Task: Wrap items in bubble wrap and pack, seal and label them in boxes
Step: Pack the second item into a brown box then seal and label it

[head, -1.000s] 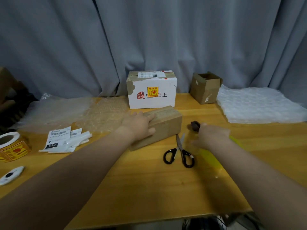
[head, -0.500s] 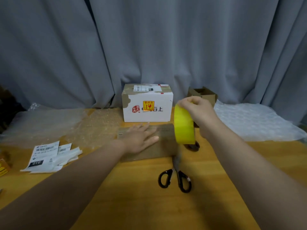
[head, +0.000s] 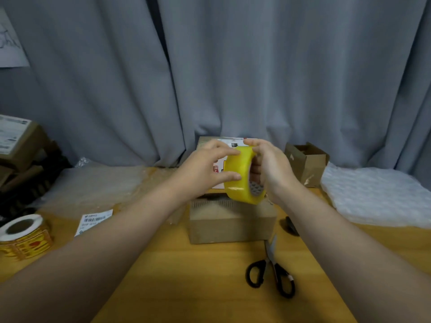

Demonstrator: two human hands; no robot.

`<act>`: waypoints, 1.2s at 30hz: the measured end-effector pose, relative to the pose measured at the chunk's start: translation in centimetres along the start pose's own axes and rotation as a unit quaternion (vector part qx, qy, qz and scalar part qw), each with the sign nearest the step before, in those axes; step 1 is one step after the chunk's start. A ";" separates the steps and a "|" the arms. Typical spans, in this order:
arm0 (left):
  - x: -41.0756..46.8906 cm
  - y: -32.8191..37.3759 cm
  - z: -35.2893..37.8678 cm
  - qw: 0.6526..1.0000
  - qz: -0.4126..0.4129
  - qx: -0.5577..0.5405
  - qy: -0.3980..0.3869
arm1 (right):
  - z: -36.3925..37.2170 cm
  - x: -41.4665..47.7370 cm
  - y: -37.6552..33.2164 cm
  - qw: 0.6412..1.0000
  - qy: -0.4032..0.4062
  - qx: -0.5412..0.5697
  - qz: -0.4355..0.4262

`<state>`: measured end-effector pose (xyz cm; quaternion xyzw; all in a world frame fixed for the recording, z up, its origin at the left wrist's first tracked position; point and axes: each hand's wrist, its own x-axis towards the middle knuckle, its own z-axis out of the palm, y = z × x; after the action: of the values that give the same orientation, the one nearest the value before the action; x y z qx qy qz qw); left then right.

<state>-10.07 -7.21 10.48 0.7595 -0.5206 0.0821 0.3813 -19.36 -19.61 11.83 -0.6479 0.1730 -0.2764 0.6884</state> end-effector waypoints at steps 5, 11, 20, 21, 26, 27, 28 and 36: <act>0.5 0.0 -1.5 0.992 0.094 0.074 0.033 | 0.2 -0.1 0.1 0.996 -0.038 -0.081 -0.029; 0.5 0.9 -2.2 0.957 0.146 0.250 -0.033 | 0.1 -0.7 0.3 0.994 -0.062 -0.081 -0.026; -0.5 2.3 -1.8 0.967 0.077 0.243 0.002 | -3.6 0.6 0.2 0.920 -0.016 -0.356 -0.164; -0.7 2.5 -1.8 0.969 0.086 0.231 0.000 | -3.8 0.7 0.1 0.948 -0.081 -0.284 -0.115; -0.7 1.9 -1.9 0.946 0.174 0.273 0.026 | -3.7 0.3 -0.2 0.965 -0.242 -0.099 0.005; -0.6 1.7 -1.7 0.954 0.144 0.262 0.036 | -3.6 0.2 -0.1 0.969 -0.225 -0.101 -0.016; -0.6 1.5 -1.6 0.959 0.127 0.248 0.051 | -3.4 0.2 -0.1 0.973 -0.198 -0.113 -0.038; -0.8 -0.2 -0.2 0.956 -0.159 -0.245 0.013 | -2.5 1.1 0.7 0.894 -0.070 -0.404 -0.182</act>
<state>-10.24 -6.43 10.09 0.7143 -0.3923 -0.0998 0.5709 -19.92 -22.26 11.01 -0.9081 0.0999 -0.2571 0.3151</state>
